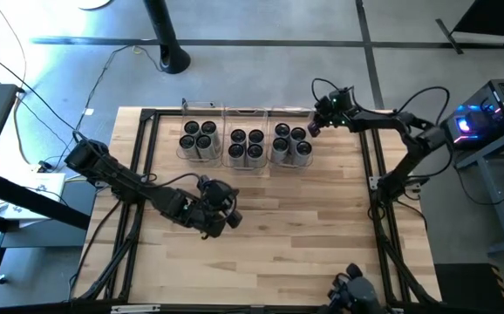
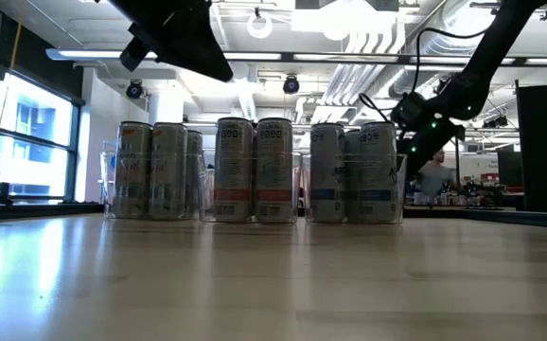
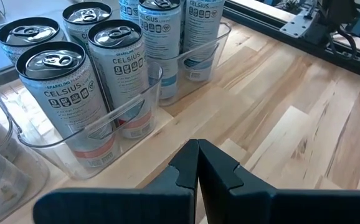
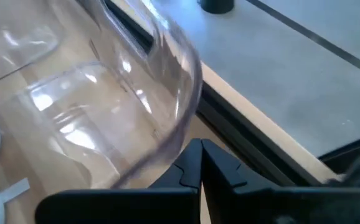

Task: Sort soda cans
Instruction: Adjust the right transparent bin, then adjust the transparent bins

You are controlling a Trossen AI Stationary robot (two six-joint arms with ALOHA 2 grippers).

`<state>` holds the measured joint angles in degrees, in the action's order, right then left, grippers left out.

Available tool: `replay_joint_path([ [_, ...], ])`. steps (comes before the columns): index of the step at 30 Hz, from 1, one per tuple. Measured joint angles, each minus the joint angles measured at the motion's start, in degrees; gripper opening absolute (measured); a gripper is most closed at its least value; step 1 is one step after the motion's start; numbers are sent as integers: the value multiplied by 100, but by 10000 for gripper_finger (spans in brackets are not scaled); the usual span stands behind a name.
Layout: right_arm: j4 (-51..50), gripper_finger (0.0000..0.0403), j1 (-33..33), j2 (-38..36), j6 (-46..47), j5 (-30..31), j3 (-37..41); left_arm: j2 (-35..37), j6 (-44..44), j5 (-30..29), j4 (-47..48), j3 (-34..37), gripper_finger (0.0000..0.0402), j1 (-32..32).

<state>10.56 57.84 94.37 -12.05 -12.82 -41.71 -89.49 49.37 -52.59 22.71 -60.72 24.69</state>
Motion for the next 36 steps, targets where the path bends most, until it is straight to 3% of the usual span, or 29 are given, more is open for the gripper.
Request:
replay_joint_path([
  [6, 149, 0, 66, 172, -42, -261, -75, 0, 1, 138, -18, 1, 0, -74],
  [12, -226, 0, 197, 174, 184, -989, -446, 0, 0, 148, -33, 2, 0, -72],
  [19, -1009, 0, 315, 174, 590, -552, -1031, 0, 1, 148, -32, 2, 0, -72],
  [26, -1072, 0, 292, 174, 927, -1004, -1281, 0, -2, 147, -32, 2, 0, -72],
  [36, -906, 0, 102, 256, 1154, -1014, -1285, 0, -3, 146, -30, 2, 0, -72],
])
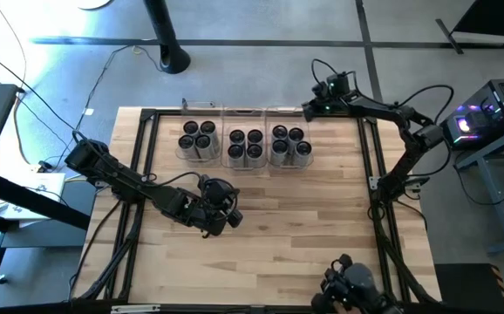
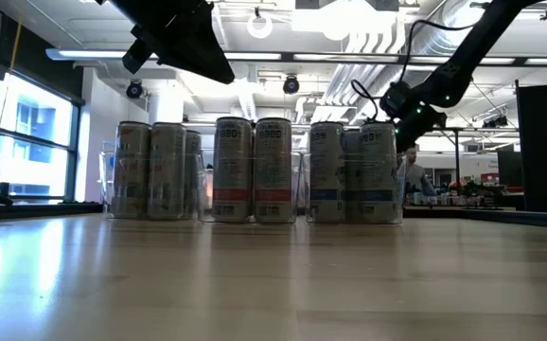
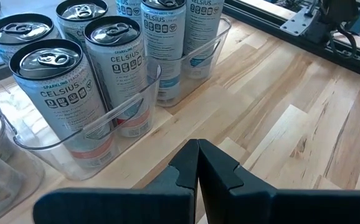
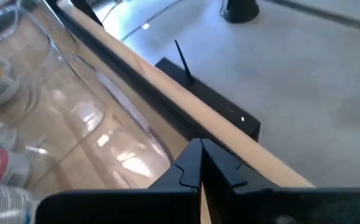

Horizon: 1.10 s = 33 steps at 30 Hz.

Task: Sort soda cans
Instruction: Adjust the transparent bins

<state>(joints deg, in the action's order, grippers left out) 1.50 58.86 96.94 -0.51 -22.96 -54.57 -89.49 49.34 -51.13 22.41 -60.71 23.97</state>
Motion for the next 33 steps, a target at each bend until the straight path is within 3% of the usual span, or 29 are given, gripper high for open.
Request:
replay_joint_path([
  [8, -103, 0, -9, -509, -64, 798, 0, 0, -2, -10, 9, 0, 0, 22],
  [15, -1419, 0, -391, -2112, -619, 1823, 2, 25, -13, -92, 317, 0, 0, 75],
  [20, -2325, 0, -1664, -3353, -704, 2253, 4, 297, 212, -144, 929, 2, 0, 299],
  [27, -3315, 0, -4189, -4302, -342, 2280, 33, 613, 1301, -207, 2626, 5, 0, 979],
  [30, -3058, 0, -5284, -4496, -259, 2305, 507, 581, 1308, -269, 2138, 355, 0, 1132],
  [33, -2179, 0, -6094, -4523, 22, 2371, 1336, 572, 624, 270, 381, 1106, 0, 962],
])
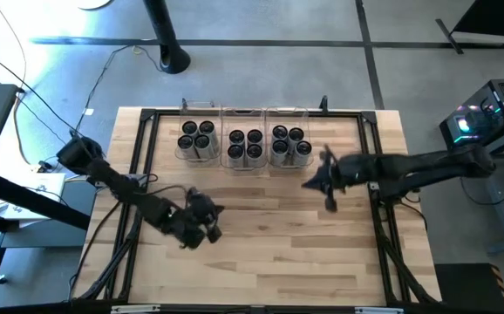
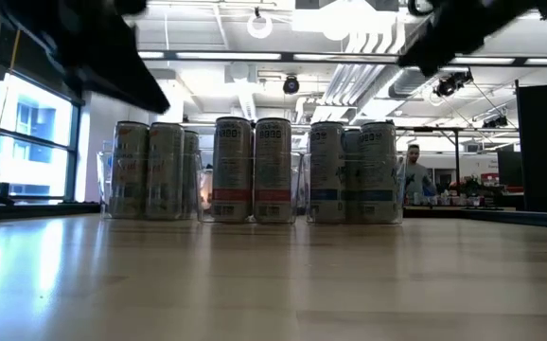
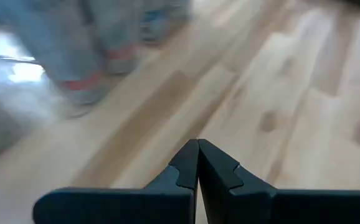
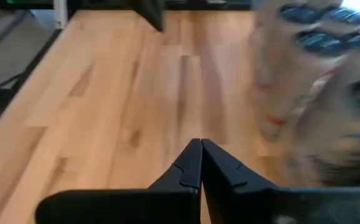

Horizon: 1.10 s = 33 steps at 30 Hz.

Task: Sort soda cans
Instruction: Adjust the transparent bins

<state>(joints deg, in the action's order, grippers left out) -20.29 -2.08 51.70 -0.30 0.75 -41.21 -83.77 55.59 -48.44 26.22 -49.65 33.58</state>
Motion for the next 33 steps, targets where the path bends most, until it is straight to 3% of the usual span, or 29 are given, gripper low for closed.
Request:
replay_joint_path([
  [4, 1489, 0, -633, 277, 525, 548, 1026, -89, -1153, 397, -2883, 1072, 0, -601],
  [7, 2126, 0, -887, 519, 895, 1173, 1496, -197, -1525, 602, -3943, 1512, 0, -1217],
  [11, 2230, 0, -1065, 736, 1292, 1789, 1706, -307, -1702, 601, -4040, 1659, 0, -1930],
  [19, 1988, 0, -1081, 800, 1497, 2115, 1709, -314, -2384, 776, -4142, 1692, 0, -2794],
  [26, 1833, 0, -856, 1025, 1485, 2628, 1707, -316, -2639, 787, -4206, 1690, 0, -3067],
  [33, 2340, 0, -327, 1838, 1095, 2779, 1707, -310, -2694, 777, -4279, 1666, 0, -2968],
])
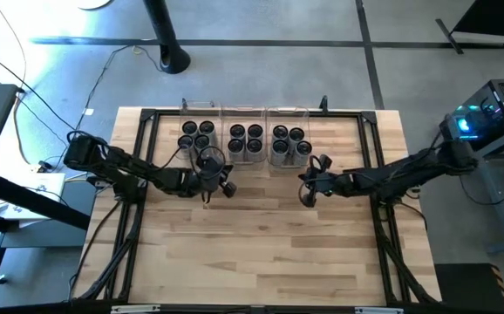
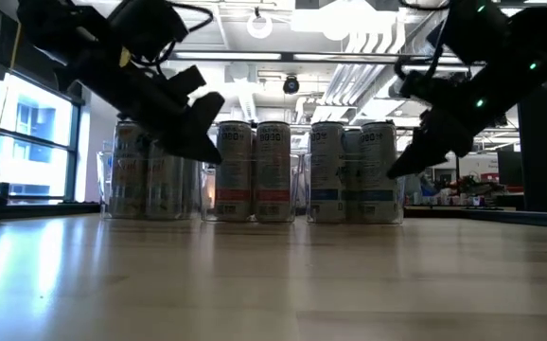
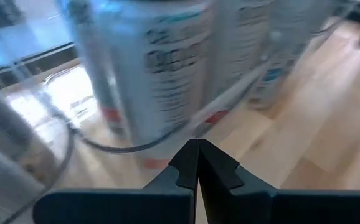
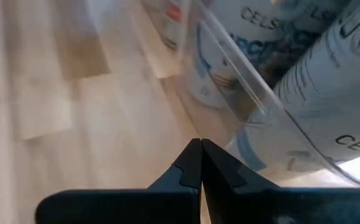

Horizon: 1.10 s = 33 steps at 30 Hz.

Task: Sort soda cans
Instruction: Adjust the transparent bins

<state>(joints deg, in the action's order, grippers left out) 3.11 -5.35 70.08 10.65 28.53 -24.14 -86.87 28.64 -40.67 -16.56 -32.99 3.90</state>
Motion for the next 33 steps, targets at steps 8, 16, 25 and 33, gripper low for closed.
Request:
replay_joint_path([
  [8, 625, 0, 582, 732, -272, 76, 0, 232, -114, -81, 28, -381, 0, 726],
  [16, 1144, 0, 777, 929, -791, 83, 0, 703, 638, -399, 1739, -832, 0, 1472],
  [25, 1539, 0, 773, 804, -944, -202, -19, 1183, 3254, -392, 4399, -552, 0, 1711],
  [33, 1456, 0, -28, 67, -920, -629, -20, 1075, 3572, -415, 4334, 365, 0, 1220],
])
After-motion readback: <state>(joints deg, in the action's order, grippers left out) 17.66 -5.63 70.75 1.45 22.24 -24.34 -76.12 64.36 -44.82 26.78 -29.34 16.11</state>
